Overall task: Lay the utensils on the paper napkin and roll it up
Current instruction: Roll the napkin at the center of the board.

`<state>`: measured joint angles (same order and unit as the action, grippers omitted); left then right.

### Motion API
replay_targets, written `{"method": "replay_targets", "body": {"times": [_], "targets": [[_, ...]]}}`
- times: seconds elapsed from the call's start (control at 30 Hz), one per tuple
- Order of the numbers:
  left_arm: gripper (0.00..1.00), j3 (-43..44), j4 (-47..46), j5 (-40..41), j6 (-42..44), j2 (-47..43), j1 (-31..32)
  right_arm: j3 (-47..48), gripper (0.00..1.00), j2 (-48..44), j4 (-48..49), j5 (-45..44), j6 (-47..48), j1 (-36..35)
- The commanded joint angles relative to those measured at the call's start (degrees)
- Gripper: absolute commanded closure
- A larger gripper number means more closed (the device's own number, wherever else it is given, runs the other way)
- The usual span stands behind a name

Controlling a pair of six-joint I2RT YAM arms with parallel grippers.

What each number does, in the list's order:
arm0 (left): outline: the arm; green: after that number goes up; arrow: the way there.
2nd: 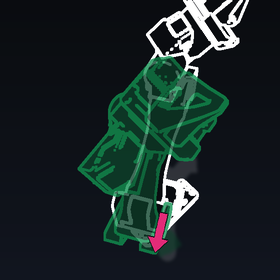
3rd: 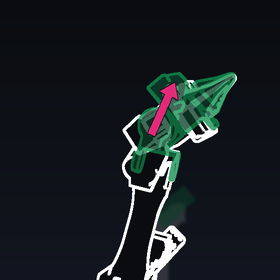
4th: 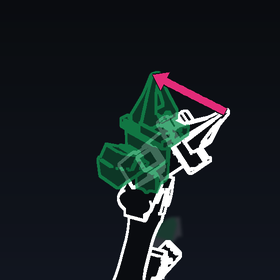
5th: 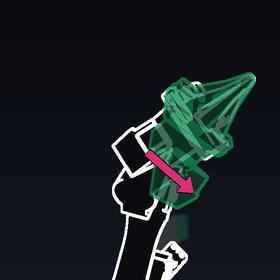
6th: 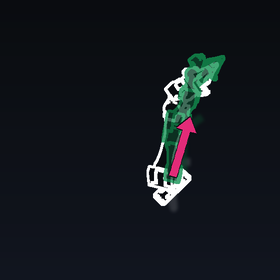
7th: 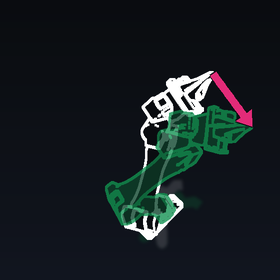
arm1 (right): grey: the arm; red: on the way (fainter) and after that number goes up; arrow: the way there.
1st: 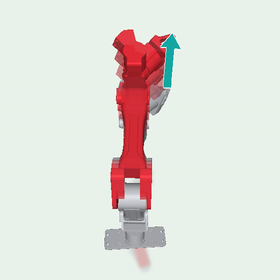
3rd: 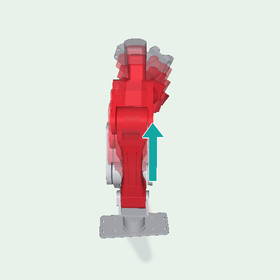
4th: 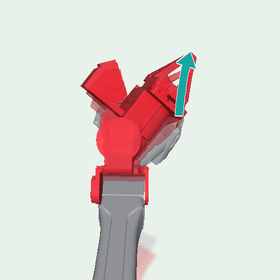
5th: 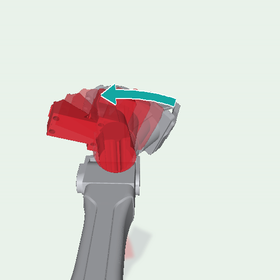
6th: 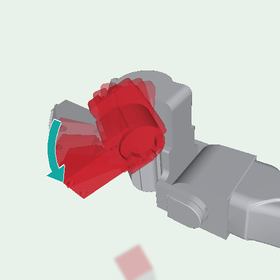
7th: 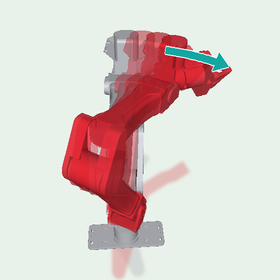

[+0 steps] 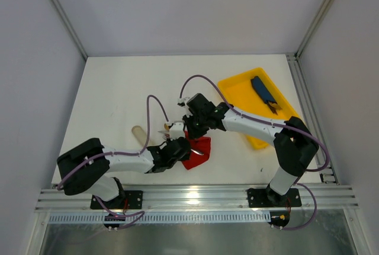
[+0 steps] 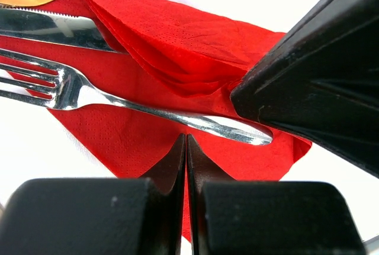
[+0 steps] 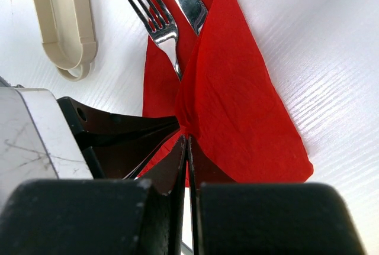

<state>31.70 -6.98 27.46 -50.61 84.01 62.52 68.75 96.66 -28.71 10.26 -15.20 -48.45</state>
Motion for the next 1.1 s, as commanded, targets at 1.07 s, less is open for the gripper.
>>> {"method": "replay_targets", "body": {"times": [1.07], "targets": [[1.0, 5.1, -4.7, 2.6, 3.0, 6.2, 0.1, 4.5, 0.96, -0.5, -0.9, 0.1, -0.2, -1.7]]}}
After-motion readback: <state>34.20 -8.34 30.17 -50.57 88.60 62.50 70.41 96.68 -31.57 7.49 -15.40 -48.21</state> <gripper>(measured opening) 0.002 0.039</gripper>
